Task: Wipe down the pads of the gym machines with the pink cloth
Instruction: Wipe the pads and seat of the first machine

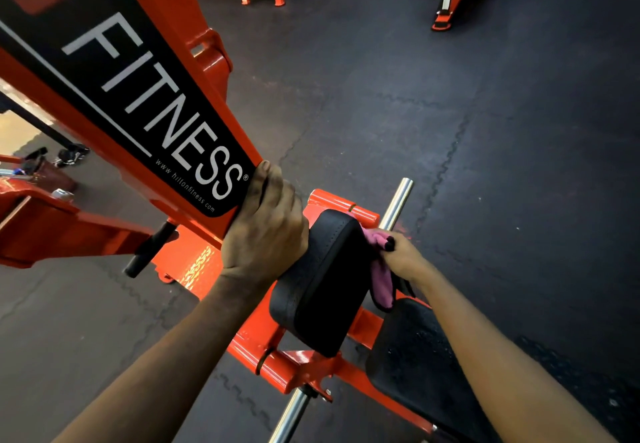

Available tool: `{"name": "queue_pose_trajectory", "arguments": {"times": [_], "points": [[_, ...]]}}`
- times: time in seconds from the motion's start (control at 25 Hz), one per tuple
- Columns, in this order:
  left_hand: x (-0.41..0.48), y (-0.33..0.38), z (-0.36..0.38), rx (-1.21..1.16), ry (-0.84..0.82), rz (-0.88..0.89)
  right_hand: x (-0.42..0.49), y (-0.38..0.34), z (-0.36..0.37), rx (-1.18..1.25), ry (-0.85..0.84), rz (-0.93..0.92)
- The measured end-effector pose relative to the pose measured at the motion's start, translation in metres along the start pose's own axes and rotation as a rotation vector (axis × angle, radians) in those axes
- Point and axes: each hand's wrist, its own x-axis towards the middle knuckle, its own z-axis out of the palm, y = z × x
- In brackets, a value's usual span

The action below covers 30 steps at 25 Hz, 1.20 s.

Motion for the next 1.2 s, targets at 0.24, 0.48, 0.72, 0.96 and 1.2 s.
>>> {"name": "queue_pose_trajectory", "arguments": {"times": [0.24, 0.48, 0.72, 0.96, 1.2], "points": [[0.000, 0.000, 0.002, 0.050, 0.031, -0.017, -0.002, 0.029, 0.026, -0.112, 0.193, 0.159], [0.001, 0.002, 0.002, 0.022, 0.083, -0.018, -0.003, 0.025, 0.037, -0.117, 0.265, 0.267], [0.001, 0.003, 0.003, 0.019, 0.100, -0.038, -0.001, 0.025, 0.041, -0.162, 0.294, 0.333], [0.002, 0.004, 0.004, 0.034, 0.101, -0.049, 0.020, 0.063, 0.042, -0.288, 0.231, 0.468], [-0.001, 0.006, 0.006, 0.024, 0.121, -0.051, 0.010, 0.080, 0.048, -0.235, 0.244, 0.640]]}}
